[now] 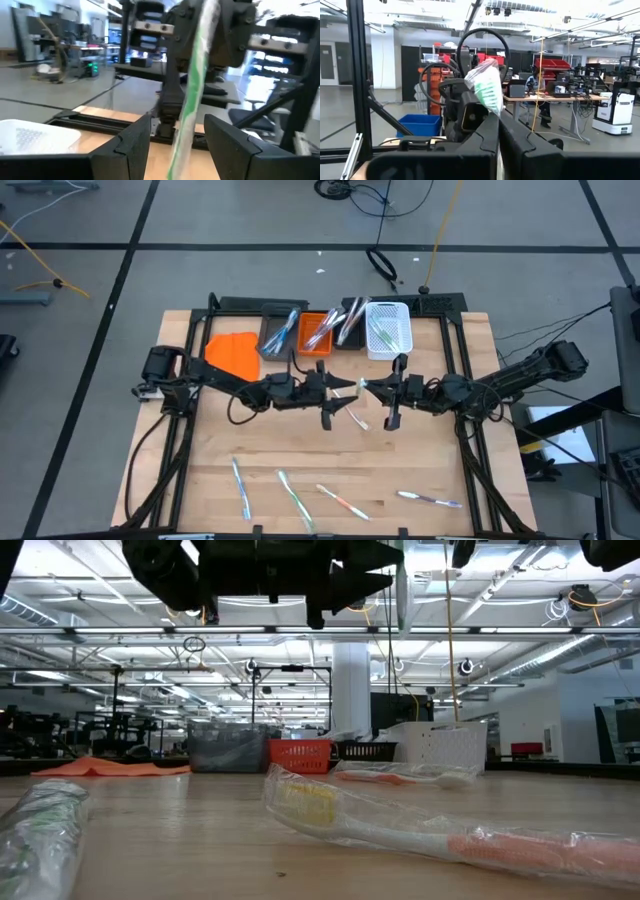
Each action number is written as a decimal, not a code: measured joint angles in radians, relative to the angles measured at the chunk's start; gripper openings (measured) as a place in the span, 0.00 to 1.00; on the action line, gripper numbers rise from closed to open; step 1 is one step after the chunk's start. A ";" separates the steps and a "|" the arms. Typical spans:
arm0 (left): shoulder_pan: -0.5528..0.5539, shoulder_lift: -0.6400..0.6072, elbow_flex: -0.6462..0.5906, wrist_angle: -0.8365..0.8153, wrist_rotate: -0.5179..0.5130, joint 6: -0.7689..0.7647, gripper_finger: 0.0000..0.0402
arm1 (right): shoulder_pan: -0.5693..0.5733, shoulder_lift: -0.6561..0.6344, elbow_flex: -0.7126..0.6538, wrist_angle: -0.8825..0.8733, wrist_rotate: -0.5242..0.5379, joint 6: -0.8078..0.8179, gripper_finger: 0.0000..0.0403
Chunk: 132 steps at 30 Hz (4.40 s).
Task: Pick & Place Toothbrushes
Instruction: Put the green toothbrush into the white bin
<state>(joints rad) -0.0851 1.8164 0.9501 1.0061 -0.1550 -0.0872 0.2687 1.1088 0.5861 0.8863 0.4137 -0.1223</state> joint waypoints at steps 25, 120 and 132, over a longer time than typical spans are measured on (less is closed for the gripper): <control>0.013 -0.002 0.060 -0.071 0.095 0.023 0.03 | -0.001 0.006 0.000 0.000 0.002 -0.021 0.00; -0.021 -0.020 0.059 -0.361 0.133 -0.026 0.61 | -0.467 -0.105 -0.011 -0.903 0.058 0.421 0.05; -0.091 -0.020 0.059 -0.362 0.132 -0.025 0.61 | -0.800 -0.076 0.019 -1.033 -0.195 0.379 0.05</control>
<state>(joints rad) -0.1759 1.7966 1.0088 0.6446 -0.0231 -0.1120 -0.5311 1.0331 0.6048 -0.1470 0.2183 0.2565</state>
